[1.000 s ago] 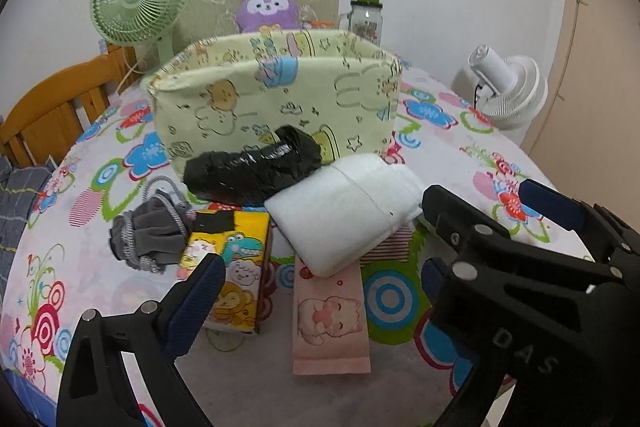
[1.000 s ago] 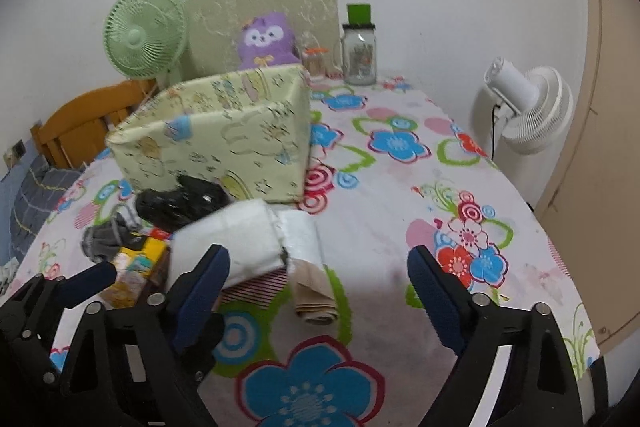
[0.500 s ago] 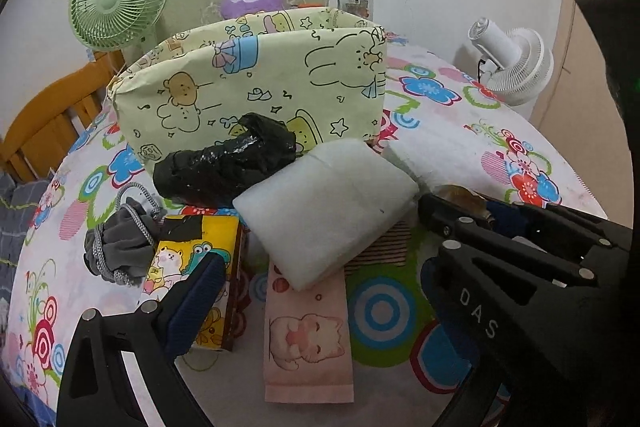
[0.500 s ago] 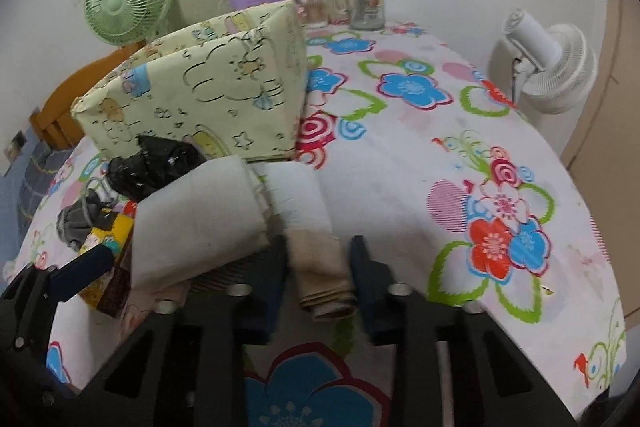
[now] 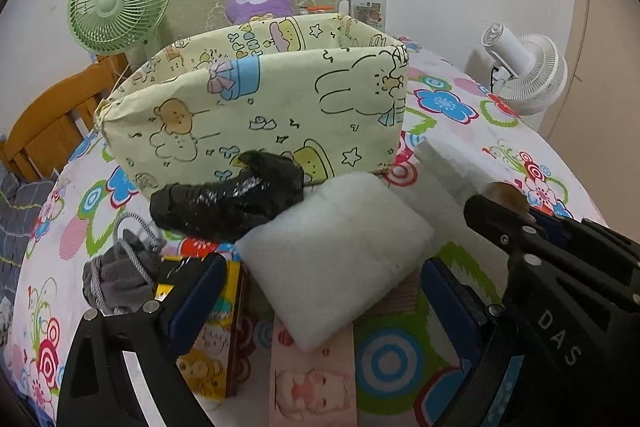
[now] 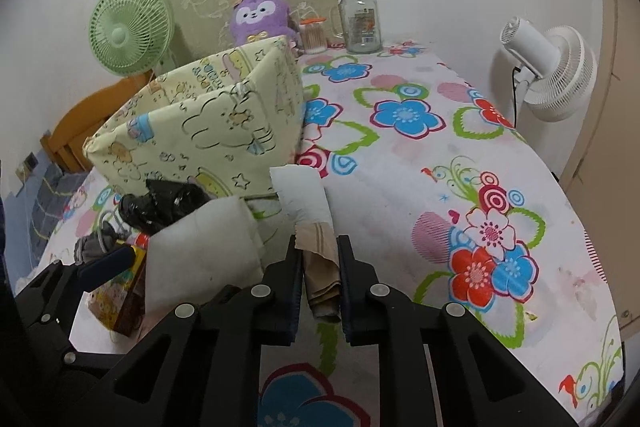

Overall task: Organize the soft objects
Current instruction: 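Grasp the white fluffy pad with the left gripper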

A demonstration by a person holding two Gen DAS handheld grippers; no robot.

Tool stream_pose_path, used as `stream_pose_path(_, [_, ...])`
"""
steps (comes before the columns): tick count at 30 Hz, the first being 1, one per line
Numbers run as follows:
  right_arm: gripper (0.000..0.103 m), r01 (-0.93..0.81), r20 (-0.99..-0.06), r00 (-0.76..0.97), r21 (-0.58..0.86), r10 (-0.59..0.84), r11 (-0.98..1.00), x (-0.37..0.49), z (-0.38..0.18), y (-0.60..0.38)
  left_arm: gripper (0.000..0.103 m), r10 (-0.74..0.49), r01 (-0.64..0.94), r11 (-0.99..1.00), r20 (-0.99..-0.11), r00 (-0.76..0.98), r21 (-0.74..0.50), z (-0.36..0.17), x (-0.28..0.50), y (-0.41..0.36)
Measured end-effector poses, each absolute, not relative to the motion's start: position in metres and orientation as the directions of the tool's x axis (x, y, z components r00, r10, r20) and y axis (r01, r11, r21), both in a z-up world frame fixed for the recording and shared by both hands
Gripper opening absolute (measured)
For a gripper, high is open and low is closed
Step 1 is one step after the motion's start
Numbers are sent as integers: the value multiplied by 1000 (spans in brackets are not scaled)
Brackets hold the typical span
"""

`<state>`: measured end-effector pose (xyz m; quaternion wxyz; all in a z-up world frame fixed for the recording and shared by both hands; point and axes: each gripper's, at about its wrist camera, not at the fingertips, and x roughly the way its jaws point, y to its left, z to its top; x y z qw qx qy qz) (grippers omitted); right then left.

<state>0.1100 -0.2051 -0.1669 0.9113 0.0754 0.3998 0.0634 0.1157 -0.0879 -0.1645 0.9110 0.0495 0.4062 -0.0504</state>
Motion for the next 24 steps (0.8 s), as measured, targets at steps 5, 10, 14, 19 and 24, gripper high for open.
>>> stream_pose_path(5, [18,-42,-718,674,199,175,979,116,-167,-210,98,-43,139,988,-752,657,65,-167,131,-90])
stream_pose_path(10, [18,-34,-731,661,198,170,980,122,-172,-209,82,-50,144,988,-756,653,59,-171,135,-90])
stream_pose_path(14, [18,-39,-736,654,199,176,979,124,-174,-205,65,-42,151,986,-762,647,74,-172,136,-90])
stream_pose_path(19, [18,-49,-736,652,201,184,978,123,-172,-200,54,-50,147,987,-754,655,63,-170,132,-86])
stream_pose_path(24, [18,-61,-729,660,185,179,981,115,-165,-195,48,-68,152,987,-751,656,44,-166,125,-83])
